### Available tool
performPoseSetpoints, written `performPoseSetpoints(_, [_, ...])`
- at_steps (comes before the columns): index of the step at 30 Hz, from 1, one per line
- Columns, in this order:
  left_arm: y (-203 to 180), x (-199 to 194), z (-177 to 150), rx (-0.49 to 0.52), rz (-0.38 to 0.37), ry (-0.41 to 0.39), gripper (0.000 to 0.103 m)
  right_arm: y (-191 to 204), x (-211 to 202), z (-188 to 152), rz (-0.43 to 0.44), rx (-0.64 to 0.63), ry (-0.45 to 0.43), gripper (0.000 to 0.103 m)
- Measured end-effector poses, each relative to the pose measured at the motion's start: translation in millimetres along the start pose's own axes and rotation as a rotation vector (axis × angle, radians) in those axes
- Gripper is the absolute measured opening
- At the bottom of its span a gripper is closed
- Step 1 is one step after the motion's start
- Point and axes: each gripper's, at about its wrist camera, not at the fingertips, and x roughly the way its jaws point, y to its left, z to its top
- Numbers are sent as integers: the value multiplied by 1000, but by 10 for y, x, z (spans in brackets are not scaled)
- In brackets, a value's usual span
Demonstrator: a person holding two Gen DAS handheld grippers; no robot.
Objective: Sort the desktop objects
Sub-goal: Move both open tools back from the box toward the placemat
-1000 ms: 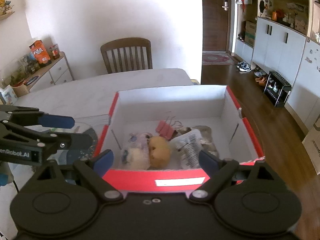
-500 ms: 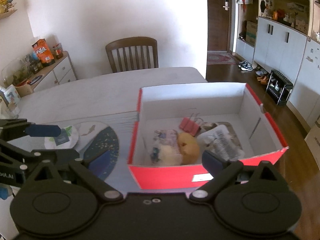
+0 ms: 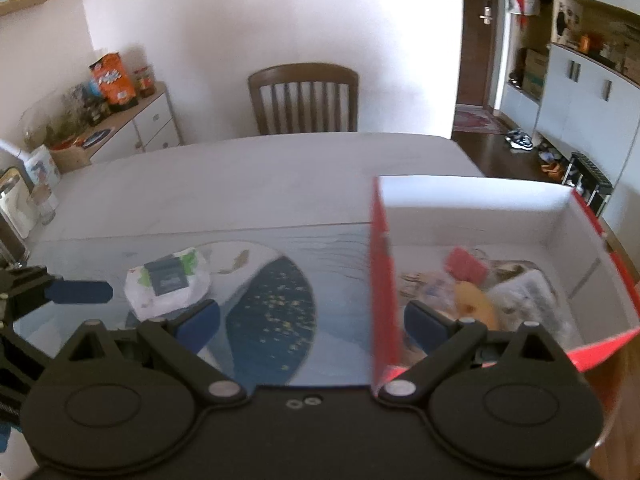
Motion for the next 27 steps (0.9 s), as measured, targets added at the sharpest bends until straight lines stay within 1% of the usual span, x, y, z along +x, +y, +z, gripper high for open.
performPoseSetpoints(4, [183, -9, -91, -1, 17, 11, 101, 233, 159, 75, 9, -34, 13, 99])
performPoseSetpoints(9, [346, 4, -175, 9, 22, 25, 101, 439, 347, 186, 12, -39, 34, 99])
performPoseSetpoints(14, [507, 97, -276, 41, 24, 49, 101, 642, 517, 291, 19, -47, 52, 99])
performPoseSetpoints(19, [588, 222, -384, 88, 27, 60, 101, 818, 718, 364, 19, -42, 78, 99])
performPoseSetpoints(22, [637, 289, -447, 95, 30, 67, 101, 909, 833, 396, 18, -38, 96, 99])
performPoseSetpoints(27, [704, 345, -508, 126, 28, 58, 101, 1019, 1012, 429, 15, -20, 130, 99])
